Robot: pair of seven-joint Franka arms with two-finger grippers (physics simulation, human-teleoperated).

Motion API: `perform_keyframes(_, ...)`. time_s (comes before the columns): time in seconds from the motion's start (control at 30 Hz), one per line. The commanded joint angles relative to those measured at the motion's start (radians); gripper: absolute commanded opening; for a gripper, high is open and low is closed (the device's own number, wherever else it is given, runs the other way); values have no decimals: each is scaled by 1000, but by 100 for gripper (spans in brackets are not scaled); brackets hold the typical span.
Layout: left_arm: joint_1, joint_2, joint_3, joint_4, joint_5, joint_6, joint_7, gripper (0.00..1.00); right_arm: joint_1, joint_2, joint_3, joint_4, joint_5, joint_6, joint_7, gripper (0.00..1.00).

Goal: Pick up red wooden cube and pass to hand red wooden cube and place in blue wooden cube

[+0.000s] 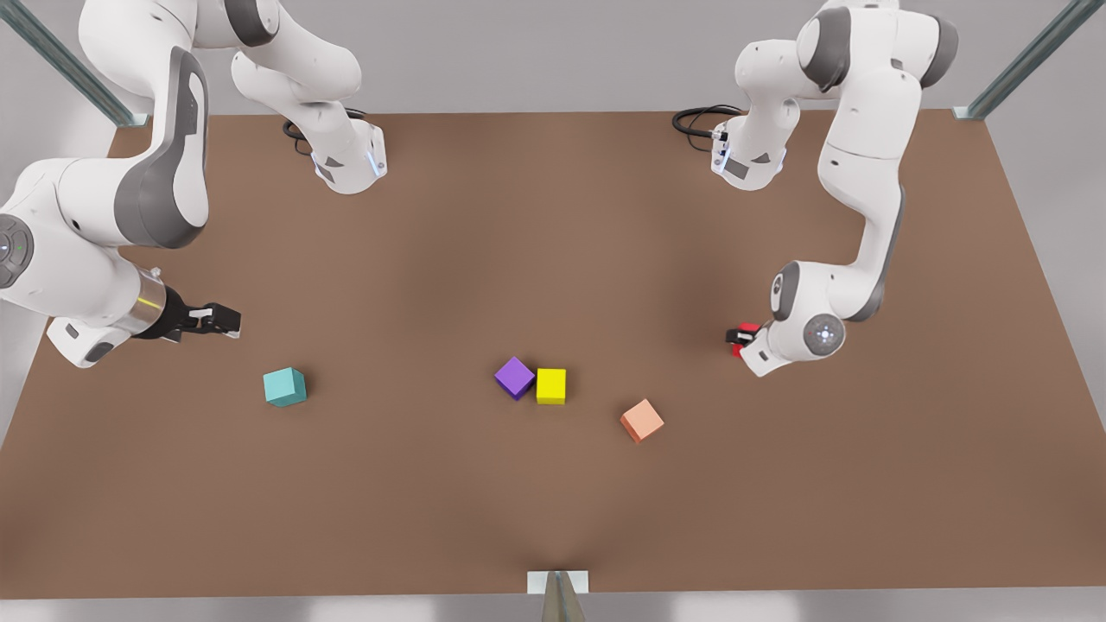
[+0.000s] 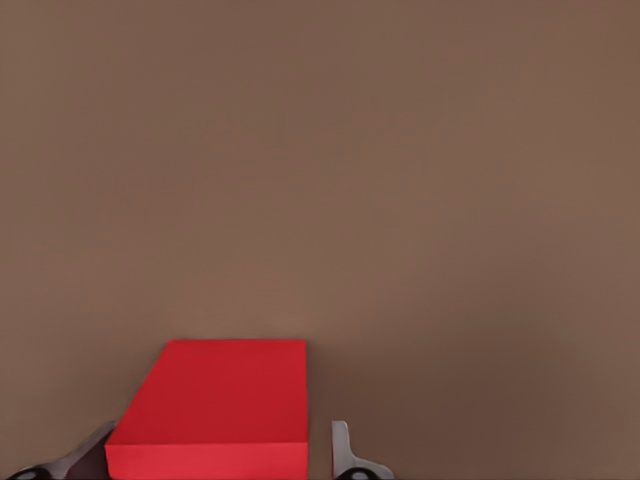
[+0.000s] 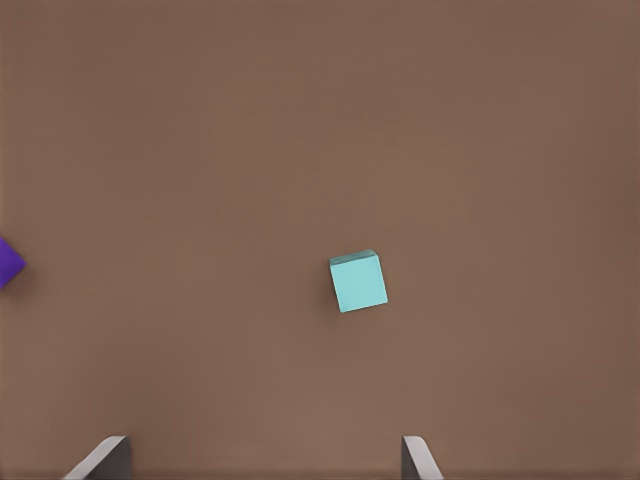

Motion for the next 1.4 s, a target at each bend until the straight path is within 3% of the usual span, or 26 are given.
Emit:
perform_keyframes(0.0,0,10,0,1,1,44,77,100,0,-2,0,0,1,0,-4,100)
perform_keyframes(0.1,0,23,0,1,1,56,77,100,2,-2,0,0,-1,-2,-4,100)
perform_keyframes(0.13,0,24,0,1,1,61,76,87,2,-2,0,0,1,-2,-4,100)
perform_keyframes(0.17,0,24,0,1,1,61,76,67,0,-2,0,0,-1,-3,-4,100)
perform_keyframes(0.2,0,24,0,2,1,61,76,61,0,-2,0,0,1,-3,-4,100)
perform_keyframes(0.3,12,17,-2,25,0,32,77,61,2,-1,0,0,-1,-3,-4,100)
perform_keyframes(0.33,86,27,-75,83,-26,-39,74,61,2,-1,0,0,-2,-3,-4,100)
perform_keyframes(0.43,111,29,-89,346,-322,-416,34,61,6,7,1,8,-2,0,-32,100)
perform_keyframes(0.53,103,96,-159,522,-685,-627,5,60,11,111,3,20,238,3,-562,100)
perform_keyframes(0.6,100,274,-303,730,-850,-608,-34,60,14,226,4,22,571,-3,-933,100)
perform_keyframes(0.67,71,316,-460,788,-868,-331,-179,60,20,440,24,76,903,-8,-1335,100)
perform_keyframes(0.73,-4,486,-529,1025,-879,-234,-176,60,20,510,63,79,1027,-6,-1541,100)
perform_keyframes(0.77,-52,523,-535,1080,-882,-150,-173,54,20,513,77,97,1053,3,-1584,100)
perform_keyframes(0.8,-80,572,-568,1125,-882,-59,-130,54,20,535,77,128,1082,18,-1625,100)
perform_keyframes(1.1,-86,583,-575,1125,-888,-18,-88,54,83,555,89,158,1266,61,-1914,100)
perform_keyframes(1.37,-87,583,-580,1113,-947,-21,13,54,123,584,87,168,1381,202,-1840,100)
